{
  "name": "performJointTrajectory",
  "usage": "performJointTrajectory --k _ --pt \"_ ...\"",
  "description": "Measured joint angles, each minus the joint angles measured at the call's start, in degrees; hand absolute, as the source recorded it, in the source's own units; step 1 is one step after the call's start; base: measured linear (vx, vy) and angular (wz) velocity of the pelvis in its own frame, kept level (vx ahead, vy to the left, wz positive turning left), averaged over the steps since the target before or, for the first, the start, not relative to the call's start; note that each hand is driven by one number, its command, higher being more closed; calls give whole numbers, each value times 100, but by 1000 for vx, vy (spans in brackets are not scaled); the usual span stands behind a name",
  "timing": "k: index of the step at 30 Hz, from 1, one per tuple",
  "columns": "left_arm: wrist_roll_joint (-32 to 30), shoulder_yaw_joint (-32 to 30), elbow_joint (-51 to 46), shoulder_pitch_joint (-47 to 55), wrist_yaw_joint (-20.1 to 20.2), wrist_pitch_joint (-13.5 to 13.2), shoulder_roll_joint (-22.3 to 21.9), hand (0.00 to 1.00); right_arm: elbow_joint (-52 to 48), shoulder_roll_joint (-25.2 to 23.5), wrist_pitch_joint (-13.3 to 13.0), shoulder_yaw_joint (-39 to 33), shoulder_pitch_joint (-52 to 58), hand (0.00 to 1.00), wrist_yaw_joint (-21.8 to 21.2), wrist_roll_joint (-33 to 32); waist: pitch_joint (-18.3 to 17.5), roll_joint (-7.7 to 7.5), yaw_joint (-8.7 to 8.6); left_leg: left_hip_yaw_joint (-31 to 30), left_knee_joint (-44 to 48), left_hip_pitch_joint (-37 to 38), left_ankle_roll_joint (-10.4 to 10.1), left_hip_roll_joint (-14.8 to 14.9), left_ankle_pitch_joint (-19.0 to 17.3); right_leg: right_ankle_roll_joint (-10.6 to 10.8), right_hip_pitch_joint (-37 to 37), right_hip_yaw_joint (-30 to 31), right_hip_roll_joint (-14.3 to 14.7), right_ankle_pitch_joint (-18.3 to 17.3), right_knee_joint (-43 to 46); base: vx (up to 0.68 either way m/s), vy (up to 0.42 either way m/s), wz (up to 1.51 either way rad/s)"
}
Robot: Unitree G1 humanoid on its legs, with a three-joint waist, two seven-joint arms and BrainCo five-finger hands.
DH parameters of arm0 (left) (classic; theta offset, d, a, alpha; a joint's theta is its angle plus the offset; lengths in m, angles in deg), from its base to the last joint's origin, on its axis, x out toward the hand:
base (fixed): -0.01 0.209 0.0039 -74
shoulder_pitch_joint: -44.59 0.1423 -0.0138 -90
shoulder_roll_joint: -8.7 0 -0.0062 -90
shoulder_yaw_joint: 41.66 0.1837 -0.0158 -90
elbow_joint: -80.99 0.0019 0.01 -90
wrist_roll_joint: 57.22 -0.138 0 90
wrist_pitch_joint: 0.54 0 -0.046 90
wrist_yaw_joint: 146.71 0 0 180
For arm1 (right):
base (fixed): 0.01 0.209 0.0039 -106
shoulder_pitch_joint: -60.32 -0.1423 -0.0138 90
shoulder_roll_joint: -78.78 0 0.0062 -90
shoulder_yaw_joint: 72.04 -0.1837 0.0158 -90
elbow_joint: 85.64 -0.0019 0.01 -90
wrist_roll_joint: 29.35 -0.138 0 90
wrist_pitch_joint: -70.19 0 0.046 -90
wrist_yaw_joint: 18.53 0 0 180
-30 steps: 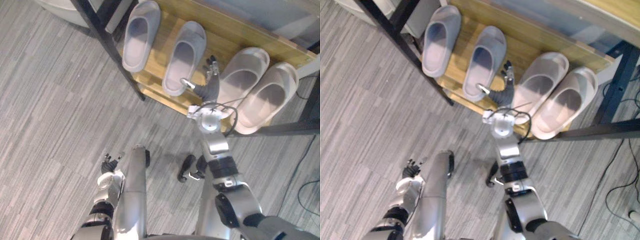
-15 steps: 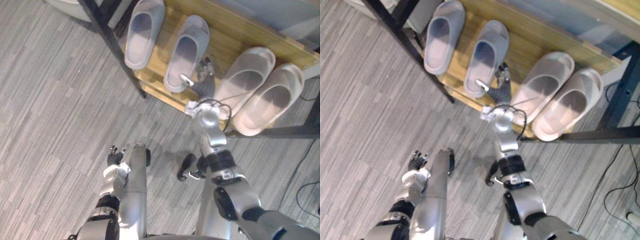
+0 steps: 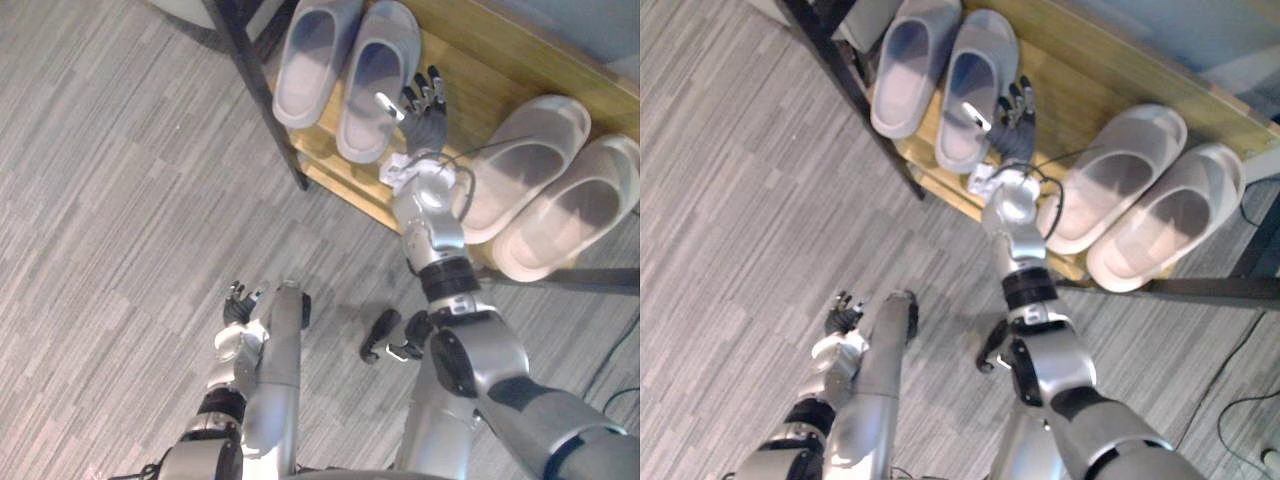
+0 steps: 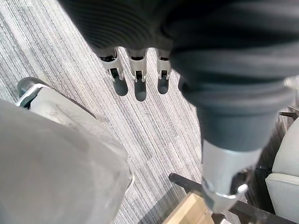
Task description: Organize the slippers on the shoe rack
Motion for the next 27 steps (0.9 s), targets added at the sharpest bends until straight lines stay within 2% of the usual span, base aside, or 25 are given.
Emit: performJointTrajectory --k 9,11,12,14,27 --pt "1 212 8 -22 -5 5 -11 0 354 -148 -183 -303 -232 0 -98 -624 -4 201 48 15 32 -2 0 47 0 -24 -22 16 37 13 19 -3 7 -2" --pt "1 214 12 -26 -11 9 -11 0 354 -317 -207 -472 -247 0 -97 -868 -10 221 50 14 31 3 0 52 0 -24 -22 14 53 12 22 -12 16 -1" --pt "2 262 55 -31 -19 21 -37 0 364 -530 -266 -686 -249 0 -95 -1222 -53 298 84 9 30 4 -2 46 1 -23 -22 12 56 12 22 -24 41 -1" --pt "11 262 67 -30 -20 26 -53 0 369 -583 -281 -688 -249 0 -80 -1477 -64 318 91 11 18 14 -12 44 6 -25 -21 14 56 13 21 -11 21 0" --pt "17 254 71 -30 -35 46 -72 0 584 -745 -296 -624 -217 0 -73 -1429 -74 333 106 32 -15 175 -23 93 12 -25 108 28 115 13 -14 -4 4 -1"
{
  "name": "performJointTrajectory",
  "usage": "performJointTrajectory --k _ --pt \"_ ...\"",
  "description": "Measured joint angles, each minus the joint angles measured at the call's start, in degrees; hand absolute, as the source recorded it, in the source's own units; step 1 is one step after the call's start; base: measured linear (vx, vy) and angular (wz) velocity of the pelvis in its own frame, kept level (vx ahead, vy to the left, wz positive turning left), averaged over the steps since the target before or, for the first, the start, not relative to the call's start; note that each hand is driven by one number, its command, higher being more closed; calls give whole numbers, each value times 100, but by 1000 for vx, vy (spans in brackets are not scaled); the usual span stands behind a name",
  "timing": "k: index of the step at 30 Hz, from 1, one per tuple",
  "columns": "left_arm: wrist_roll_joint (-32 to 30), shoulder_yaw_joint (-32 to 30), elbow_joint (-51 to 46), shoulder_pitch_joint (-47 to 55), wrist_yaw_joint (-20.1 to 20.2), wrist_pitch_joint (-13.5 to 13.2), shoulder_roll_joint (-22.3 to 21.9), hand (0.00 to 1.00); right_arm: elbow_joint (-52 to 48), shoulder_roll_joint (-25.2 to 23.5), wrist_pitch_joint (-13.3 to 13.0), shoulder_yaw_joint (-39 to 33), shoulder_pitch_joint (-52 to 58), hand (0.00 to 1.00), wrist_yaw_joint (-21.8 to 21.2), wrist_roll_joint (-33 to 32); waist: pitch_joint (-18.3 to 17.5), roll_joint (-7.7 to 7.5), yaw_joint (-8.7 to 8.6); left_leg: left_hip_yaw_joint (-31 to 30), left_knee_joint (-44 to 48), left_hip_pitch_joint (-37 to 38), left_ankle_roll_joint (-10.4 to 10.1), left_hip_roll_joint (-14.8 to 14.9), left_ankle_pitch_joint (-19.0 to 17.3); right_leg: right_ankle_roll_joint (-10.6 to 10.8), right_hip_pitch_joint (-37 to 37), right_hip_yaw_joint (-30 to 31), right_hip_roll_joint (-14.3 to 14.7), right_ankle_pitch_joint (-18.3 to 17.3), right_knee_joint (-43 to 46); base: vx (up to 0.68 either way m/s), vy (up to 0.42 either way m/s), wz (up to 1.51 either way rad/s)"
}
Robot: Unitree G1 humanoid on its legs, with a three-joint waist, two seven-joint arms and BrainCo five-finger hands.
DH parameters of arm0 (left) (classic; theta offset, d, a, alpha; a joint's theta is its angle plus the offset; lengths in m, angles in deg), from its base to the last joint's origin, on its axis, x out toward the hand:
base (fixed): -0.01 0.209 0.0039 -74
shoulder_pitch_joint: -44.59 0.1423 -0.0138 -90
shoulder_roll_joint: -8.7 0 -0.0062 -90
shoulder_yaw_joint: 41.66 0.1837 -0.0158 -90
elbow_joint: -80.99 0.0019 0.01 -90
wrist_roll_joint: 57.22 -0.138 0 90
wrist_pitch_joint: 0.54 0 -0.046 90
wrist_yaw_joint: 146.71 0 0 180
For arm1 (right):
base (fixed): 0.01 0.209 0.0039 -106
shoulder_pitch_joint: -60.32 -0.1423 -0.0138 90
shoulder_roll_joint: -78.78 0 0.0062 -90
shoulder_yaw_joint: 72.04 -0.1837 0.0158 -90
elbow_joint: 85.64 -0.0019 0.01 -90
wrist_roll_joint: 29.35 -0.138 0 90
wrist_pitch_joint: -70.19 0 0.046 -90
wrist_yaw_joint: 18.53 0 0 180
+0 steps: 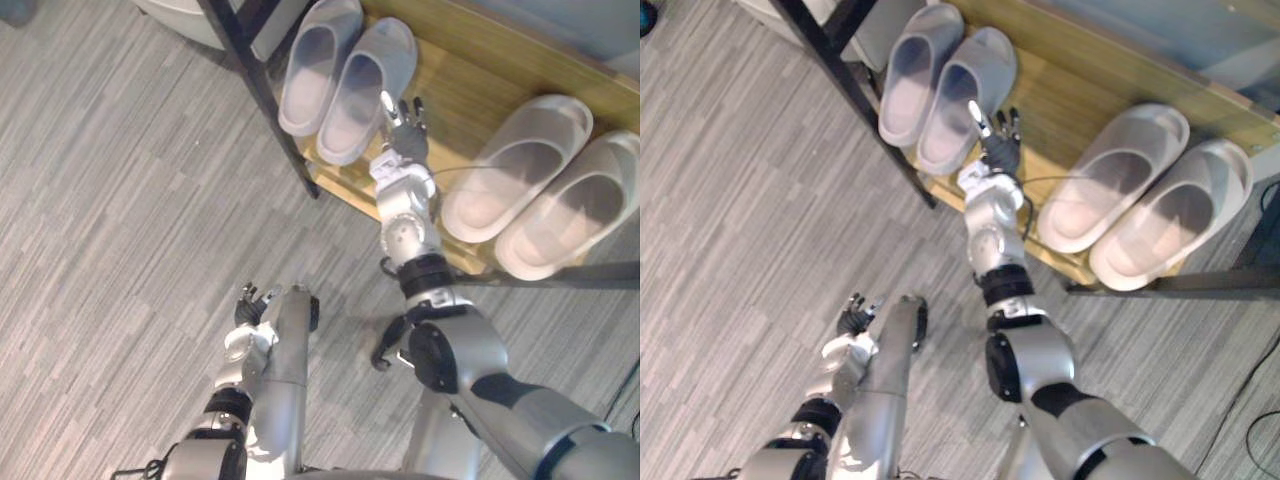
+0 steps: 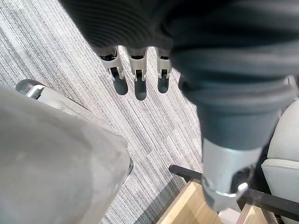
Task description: Organize the slippers on the shoe rack
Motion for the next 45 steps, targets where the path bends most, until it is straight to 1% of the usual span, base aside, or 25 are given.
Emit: performJointTrajectory --k 1,2,5,6,8,9,11,13,15,16,19,20,21,22,26,28,30,34,36,37,39,41,42,44,45 --pt "0 -8 0 0 1 4 -1 0 0 7 6 34 19 0 0 21 0 0 -2 8 -3 13 -2 3 1 -5 5 6 2 3 -2 0 0 0" --pt "-3 -50 0 1 4 20 -15 0 0 12 64 73 52 0 -1 220 0 0 -11 24 -16 48 -2 10 1 -28 25 17 8 17 -17 -6 14 -5" --pt "-18 -122 9 20 11 101 -58 0 -44 96 137 500 348 0 -14 498 0 -1 -49 49 -140 312 -3 83 2 -56 290 0 60 50 -171 10 17 -9" --pt "-23 -282 10 46 14 107 -145 0 -155 114 175 802 581 0 -44 690 -3 -6 -79 82 -259 505 -1 127 1 -24 464 -1 111 79 -317 19 21 -21" --pt "-24 -413 21 89 19 123 -192 0 -544 148 243 1282 1010 0 -76 899 -4 -9 -126 172 -461 802 23 206 15 26 714 30 202 150 -541 27 34 -26" --pt "-27 -461 52 128 24 134 -238 0 -857 209 272 1615 1322 0 -127 1055 -8 -14 -173 242 -614 1008 43 221 27 30 880 46 227 208 -695 33 36 -25" --pt "-60 -515 127 216 28 186 -253 0 -1282 263 325 2031 1755 0 -238 1431 -10 -19 -287 339 -845 1334 81 284 51 76 1155 80 311 295 -954 44 40 -25" --pt "-175 -511 184 347 35 235 -258 0 -1793 299 355 2373 2329 0 -378 1806 -24 -33 -392 456 -1142 1731 117 339 75 83 1496 99 391 416 -1283 58 46 -28" --pt "-296 -498 329 401 35 245 -278 0 -2191 422 366 2604 2911 0 -498 2054 -29 -43 -417 560 -1494 2138 150 397 138 52 1857 75 423 561 -1628 91 49 -19" --pt "-380 -491 375 492 41 263 -278 0 -2352 506 416 2742 3274 0 -603 2306 -47 -51 -448 616 -1746 2432 167 410 193 83 2142 70 468 653 -1896 101 49 -15" --pt "-502 -466 417 806 55 274 -287 0 -2647 579 499 2990 4100 0 -817 2762 -263 -109 -529 767 -2362 3014 229 446 335 165 2666 58 574 877 -2534 112 63 -19" --pt "-605 -386 461 937 78 299 -260 0 -2778 607 557 3082 4481 0 -930 3003 -349 -140 -541 885 -2710 3341 253 481 421 204 2961 64 638 1018 -2903 142 101 -29" --pt "-655 -279 466 1012 119 337 -244 0 -2860 672 559 3169 4708 0 -1017 3157 -412 -152 -567 947 -2942 3566 285 490 486 239 3166 70 683 1113 -3154 163 132 -32" --pt "-755 -16 475 1177 167 358 -231 0 -3014 719 568 3182 5107 0 -1163 3390 -551 -192 -619 1064 -3324 3893 323 483 606 310 3446 89 725 1278 -3547 129 114 -19" --pt "-978 527 596 1323 284 381 -209 0 -2990 742 570 3051 5749 0 -1342 3804 -804 -291 -692 1296 -4045 4428 415 397 844 416 3874 170 755 1586 -4226 98 101 -16" --pt "-1106 806 647 1331 316 382 -191 0 -2839 790 573 2841 6030 0 -1447 3821 -855 -287 -724 1353 -4465 4716 460 323 1024 471 4118 181 765 1778 -4616 59 87 -9" --pt "-1180 969 669 1362 374 381 -144 0 -2234 823 584 2478 6126 0 -1516 3826 -907 -267 -773 1443 -4962 5056 498 264 1233 535 4403 195 791 1996 -5068 50 85 -10" --pt "-1382 1325 673 1384 419 375 14 0 -841 950 628 1779 6167 0 -1525 3679 -1049 -169 -844 1500 -5711 5535 578 143 1572 635 4821 203 829 2374 -5798 57 94 -6" --pt "-1394 1394 673 1391 433 375 89 0 -334 969 670 1430 6167 0 -1516 3396 -1088 -133 -884 1595 -5952 5728 616 115 1664 673 5003 235 860 2523 -6079 26 70 -14" --pt "-1397 1419 672 1394 434 374 130 0 -152 983 670 1334 6165 0 -1518 3269 -1122 -133 -898 1622 -6031 5783 628 107 1689 687 5034 274 878 2576 -6172 18 66 -23" --pt "-1497 1596 672 1360 447 372 258 0 210 1023 666 1221 6159 0 -1497 3115 -1132 -108 -979 1649 -6165 5907 650 91 1741 713 5187 302 904 2697 -6412 10 56 -14" --pt "-1536 1824 656 1292 497 368 305 0 545 1019 671 1063 6260 0 -1481 3003 -1255 -86 -1009 1715 -6313 5958 680 72 1796 746 5259 342 938 2853 -6673 9 57 -12" --pt "-1547 1890 566 1272 510 371 338 0 741 1023 673 1001 6290 0 -1481 2871 -1256 -68 -1018 1735 -6350 6036 689 71 1802 759 5389 356 967 2944 -6826 19 43 -17" --pt "-1546 2110 2 1279 533 401 443 0 922 1036 678 846 6371 0 -1463 2851 -1273 -43 -1035 1743 -6453 6153 709 47 1816 788 5546 352 982 3044 -7031 9 49 -5" --pt "-1477 2307 -394 1367 536 340 539 0 954 1078 674 832 6424 0 -1457 2850 -1284 -28 -1036 1692 -6504 6196 723 13 1839 801 5610 334 977 3075 -7101 -1 49 10"
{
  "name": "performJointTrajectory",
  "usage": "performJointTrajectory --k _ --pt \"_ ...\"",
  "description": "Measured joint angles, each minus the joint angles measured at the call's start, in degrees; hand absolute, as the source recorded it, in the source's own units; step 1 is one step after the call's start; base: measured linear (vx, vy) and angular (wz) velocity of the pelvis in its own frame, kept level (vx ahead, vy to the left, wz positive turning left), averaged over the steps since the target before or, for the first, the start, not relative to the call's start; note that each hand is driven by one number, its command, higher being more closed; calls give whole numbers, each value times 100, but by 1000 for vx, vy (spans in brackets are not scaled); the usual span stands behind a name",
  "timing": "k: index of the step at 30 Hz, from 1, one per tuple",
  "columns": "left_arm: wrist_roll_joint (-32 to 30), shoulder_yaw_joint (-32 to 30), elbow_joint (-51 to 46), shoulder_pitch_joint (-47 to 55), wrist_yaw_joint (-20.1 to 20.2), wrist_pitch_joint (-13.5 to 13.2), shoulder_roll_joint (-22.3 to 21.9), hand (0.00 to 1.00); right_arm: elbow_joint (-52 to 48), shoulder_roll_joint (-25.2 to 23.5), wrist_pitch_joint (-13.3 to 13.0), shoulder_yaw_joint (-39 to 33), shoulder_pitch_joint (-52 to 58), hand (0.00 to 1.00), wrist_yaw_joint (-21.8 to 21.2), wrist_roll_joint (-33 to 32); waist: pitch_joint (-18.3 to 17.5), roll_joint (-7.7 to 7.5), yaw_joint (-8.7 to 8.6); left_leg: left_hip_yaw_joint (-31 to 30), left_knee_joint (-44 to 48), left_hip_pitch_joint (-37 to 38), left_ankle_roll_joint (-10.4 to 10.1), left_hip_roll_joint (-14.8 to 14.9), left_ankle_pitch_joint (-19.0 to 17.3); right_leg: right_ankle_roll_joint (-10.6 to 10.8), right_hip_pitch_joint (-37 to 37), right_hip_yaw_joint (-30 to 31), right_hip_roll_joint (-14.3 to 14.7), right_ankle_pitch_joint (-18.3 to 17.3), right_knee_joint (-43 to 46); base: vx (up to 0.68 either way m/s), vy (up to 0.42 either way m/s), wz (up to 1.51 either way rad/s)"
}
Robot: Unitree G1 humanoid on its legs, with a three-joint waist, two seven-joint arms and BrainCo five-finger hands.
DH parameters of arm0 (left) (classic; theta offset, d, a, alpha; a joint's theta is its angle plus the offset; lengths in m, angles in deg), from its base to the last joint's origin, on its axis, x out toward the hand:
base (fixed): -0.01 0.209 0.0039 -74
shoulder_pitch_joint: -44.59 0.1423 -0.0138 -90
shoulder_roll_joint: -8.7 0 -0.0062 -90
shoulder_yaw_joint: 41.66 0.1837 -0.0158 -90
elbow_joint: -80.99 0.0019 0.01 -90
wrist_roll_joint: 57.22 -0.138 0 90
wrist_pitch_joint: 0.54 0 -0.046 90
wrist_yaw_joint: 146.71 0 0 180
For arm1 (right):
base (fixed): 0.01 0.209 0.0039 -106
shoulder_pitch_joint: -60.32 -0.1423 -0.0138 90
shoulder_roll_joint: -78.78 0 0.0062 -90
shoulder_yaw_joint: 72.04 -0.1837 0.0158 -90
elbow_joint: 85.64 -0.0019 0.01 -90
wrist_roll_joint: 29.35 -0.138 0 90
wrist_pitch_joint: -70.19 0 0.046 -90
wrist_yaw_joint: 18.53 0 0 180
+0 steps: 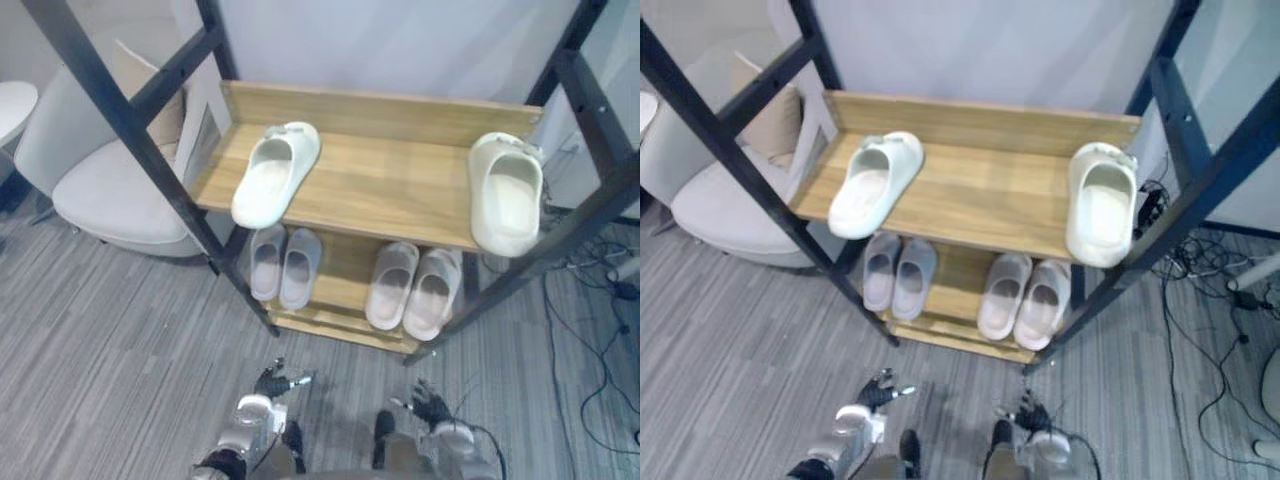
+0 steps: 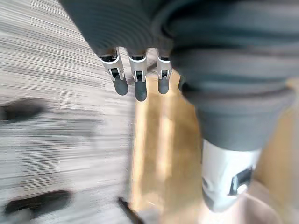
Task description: Organize the slippers on the shoe rack
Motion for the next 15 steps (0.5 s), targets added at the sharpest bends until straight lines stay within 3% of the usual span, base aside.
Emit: performJointTrajectory --k 2,6,11,15 --pt "55 412 -538 42 140 -167 156 0 287 56 -12 -256 90 0 8 -11 -74 57 -52 -64 -83 57 27 -53 27 48 101 -16 -12 48 -131 14 49 11" --pt "59 1185 -973 87 277 -218 193 0 569 111 -27 -642 106 0 57 -18 -168 133 -63 -110 -204 135 61 -119 50 83 239 -54 -47 124 -315 26 49 8" --pt "361 2109 -2955 220 537 -346 350 0 577 108 -75 -791 216 0 132 12 -197 134 -81 -240 -331 398 86 -185 66 121 560 -159 -91 100 -408 42 31 12" --pt "691 2288 -3935 216 629 -614 438 0 576 116 -80 -808 266 0 189 49 -310 185 -79 -239 -387 462 88 -195 66 130 601 -157 -87 86 -440 39 13 -1"
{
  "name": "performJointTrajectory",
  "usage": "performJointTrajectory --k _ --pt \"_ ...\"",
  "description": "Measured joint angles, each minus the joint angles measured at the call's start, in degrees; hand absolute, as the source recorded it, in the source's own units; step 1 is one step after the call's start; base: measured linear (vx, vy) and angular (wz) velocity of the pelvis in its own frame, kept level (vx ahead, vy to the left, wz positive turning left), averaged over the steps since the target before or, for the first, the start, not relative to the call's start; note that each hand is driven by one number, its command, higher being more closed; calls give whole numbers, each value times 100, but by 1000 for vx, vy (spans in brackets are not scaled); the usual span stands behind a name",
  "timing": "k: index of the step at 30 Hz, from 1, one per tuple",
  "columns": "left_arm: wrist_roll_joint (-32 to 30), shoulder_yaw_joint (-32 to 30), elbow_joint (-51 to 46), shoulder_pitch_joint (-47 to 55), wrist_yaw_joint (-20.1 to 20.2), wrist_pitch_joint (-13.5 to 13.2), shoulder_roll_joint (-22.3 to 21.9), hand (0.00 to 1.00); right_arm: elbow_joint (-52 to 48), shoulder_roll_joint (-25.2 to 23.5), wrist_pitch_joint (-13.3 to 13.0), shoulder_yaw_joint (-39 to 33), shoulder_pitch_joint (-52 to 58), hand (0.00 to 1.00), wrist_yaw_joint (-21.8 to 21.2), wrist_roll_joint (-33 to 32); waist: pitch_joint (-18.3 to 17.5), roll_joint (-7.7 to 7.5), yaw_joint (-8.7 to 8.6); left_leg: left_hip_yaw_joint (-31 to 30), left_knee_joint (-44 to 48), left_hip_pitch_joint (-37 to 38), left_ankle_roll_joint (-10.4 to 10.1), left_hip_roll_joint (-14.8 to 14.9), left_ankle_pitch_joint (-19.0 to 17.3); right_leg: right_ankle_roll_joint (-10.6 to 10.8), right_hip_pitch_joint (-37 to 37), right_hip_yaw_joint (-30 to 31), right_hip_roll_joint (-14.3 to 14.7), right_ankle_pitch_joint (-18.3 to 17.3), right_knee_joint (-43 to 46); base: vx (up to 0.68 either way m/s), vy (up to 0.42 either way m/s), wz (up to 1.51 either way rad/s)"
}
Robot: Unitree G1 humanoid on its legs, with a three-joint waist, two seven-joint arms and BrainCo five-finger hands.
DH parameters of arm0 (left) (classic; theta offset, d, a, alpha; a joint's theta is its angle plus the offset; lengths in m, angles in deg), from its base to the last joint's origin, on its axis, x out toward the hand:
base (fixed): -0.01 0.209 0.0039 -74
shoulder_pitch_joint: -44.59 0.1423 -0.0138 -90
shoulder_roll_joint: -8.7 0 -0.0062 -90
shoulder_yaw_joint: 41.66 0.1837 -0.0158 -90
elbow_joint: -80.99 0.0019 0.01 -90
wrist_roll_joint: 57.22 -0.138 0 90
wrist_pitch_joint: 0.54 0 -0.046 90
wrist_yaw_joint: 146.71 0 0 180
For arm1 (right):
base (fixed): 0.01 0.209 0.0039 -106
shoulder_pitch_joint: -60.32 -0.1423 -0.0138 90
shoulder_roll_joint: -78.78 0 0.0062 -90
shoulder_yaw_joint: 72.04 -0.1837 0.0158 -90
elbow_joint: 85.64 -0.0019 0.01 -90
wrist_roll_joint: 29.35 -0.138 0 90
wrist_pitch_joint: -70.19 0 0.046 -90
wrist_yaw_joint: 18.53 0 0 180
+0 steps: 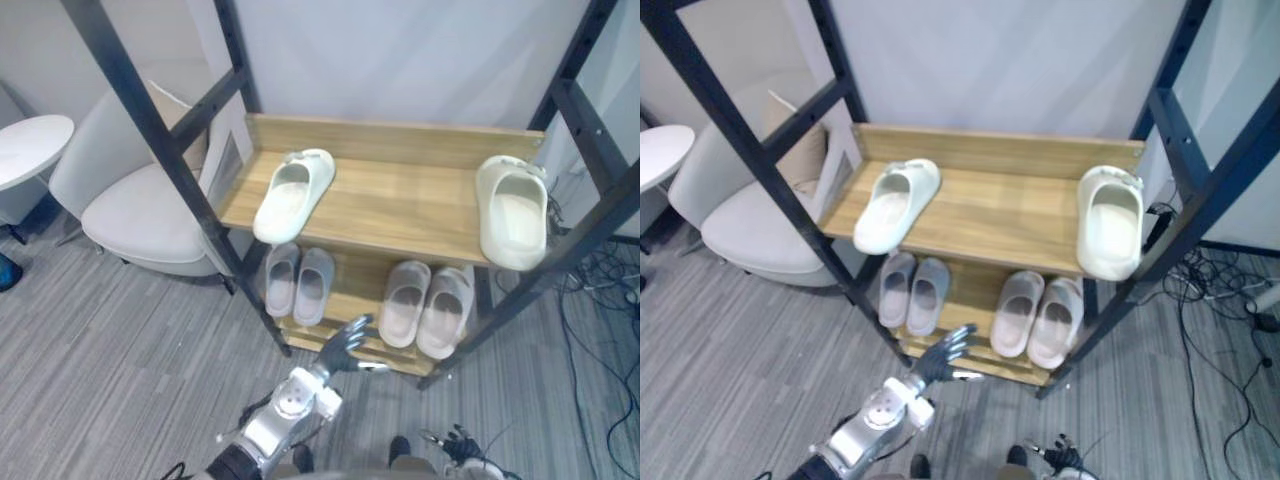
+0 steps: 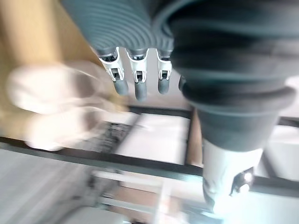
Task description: Organize the slippers on the shoe rack
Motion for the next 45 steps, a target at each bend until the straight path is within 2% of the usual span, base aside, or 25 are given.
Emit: performJointTrajectory --k 6,10,16,21,25,29,38,42,45 --pt "48 -217 -691 -3 -279 -155 115 0 -1 52 -5 138 51 0 92 15 -42 2 13 -14 -16 126 -4 7 -5 -4 155 -24 14 -8 -63 11 1 1" --pt "83 -721 -1238 -39 -717 -307 174 0 0 81 -44 180 98 0 179 63 -84 -12 14 -12 -16 131 -4 7 -5 -29 180 -25 17 -10 -117 0 0 0" --pt "-211 -1226 -1305 -388 -1285 -382 217 0 19 101 -43 224 277 0 253 219 -217 -64 25 -12 -30 133 -5 19 -6 -54 195 -34 45 34 -253 0 0 0" --pt "-624 -2036 -344 -1490 -1812 -366 333 0 27 99 -40 221 378 0 261 217 -251 -128 6 -6 -40 151 -9 49 -4 -80 315 -80 101 154 -475 0 0 0" --pt "-727 -2262 500 -2149 -2071 -297 715 0 35 93 -35 212 368 0 293 220 -263 -156 -96 -9 -125 142 -42 60 21 -89 313 -107 133 190 -569 0 0 0" --pt "-776 -2320 1290 -2755 -2257 -118 1132 0 34 20 -34 161 368 0 313 217 -265 -167 -174 8 -142 133 -47 59 18 -61 295 -86 151 204 -583 18 -1 -1" --pt "-906 -2341 2780 -4236 -2264 142 1845 0 -27 -79 -45 73 328 0 310 168 -201 -134 -250 177 -207 118 -73 78 5 -80 132 105 193 171 -485 38 -4 -11" --pt "-994 -2339 2856 -4365 -2252 162 1933 0 -62 -113 -57 -5 354 0 307 159 -178 -109 -257 268 -201 99 -107 98 -24 -78 -49 231 189 47 -239 -7 -3 -12" --pt "-1127 -2336 2913 -4591 -2164 273 1972 0 -278 -192 -61 -9 414 0 307 -10 -97 -127 -234 357 -183 8 -108 109 -27 -87 -331 376 178 -45 63 -28 -6 -16"
